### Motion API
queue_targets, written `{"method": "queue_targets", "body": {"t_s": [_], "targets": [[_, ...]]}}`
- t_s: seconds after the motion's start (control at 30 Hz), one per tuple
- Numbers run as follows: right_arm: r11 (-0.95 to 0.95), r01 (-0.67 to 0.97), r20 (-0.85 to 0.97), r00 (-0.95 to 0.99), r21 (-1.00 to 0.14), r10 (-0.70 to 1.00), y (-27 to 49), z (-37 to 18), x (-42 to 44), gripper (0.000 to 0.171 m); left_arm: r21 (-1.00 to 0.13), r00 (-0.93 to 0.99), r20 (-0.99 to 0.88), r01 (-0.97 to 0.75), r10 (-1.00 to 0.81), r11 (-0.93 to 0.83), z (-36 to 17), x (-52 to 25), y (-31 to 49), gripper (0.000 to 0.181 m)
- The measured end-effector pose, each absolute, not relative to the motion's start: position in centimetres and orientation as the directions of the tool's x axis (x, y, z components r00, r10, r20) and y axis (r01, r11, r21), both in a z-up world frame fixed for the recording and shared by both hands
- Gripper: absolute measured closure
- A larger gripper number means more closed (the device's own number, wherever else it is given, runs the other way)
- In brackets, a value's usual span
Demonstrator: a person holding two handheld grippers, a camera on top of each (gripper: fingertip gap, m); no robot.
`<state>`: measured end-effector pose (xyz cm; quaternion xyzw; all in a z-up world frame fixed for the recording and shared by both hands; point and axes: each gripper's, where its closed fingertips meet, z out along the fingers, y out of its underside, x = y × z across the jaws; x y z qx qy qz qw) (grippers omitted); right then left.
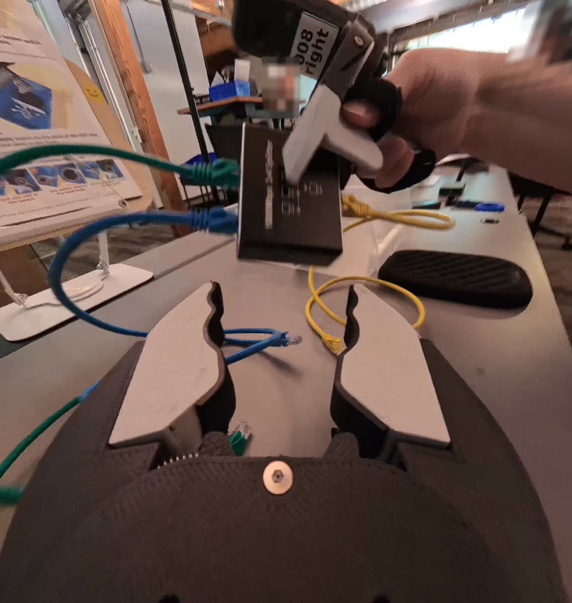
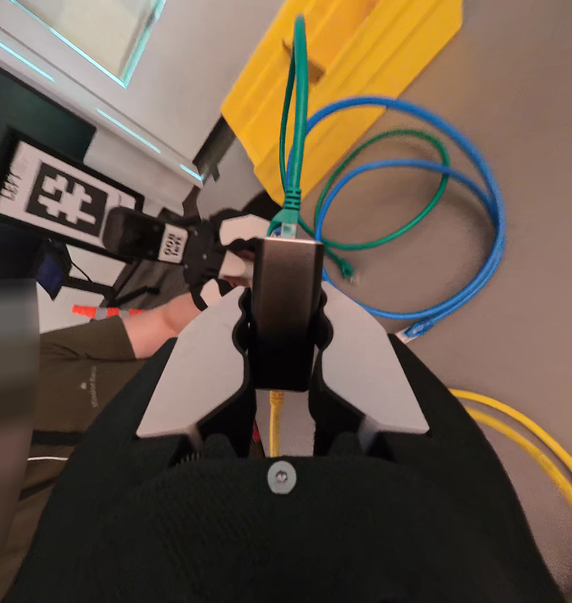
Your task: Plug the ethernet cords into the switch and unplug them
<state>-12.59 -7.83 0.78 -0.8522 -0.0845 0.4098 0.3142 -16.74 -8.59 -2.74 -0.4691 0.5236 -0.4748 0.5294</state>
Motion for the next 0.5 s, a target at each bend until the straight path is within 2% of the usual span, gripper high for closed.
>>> {"method": "queue_targets", "body": {"t_s": [0.1, 0.27, 0.5], "targets": [[-0.733, -0.160, -0.626, 0.657, -0.661, 0.421, -6.9, 5.5, -10.0, 0.135, -0.996, 0.001, -0.055, 0.065, -0.998, 0.055, -2.0, -17.5, -8.0, 0.113], [-0.645, -0.101, -0.478, 0.759, -0.757, 0.442, -5.4, 13.7, -5.7, 0.135, -0.998, 0.048, -0.069, -0.009, -0.996, 0.069, -3.1, -16.9, -7.4, 0.105], [-0.477, -0.035, -0.274, 0.854, -0.878, 0.443, -4.5, 26.4, 0.7, 0.135, -0.995, 0.010, -0.066, -0.079, -0.998, 0.065, -4.5, -16.1, -8.2, 0.105]]}}
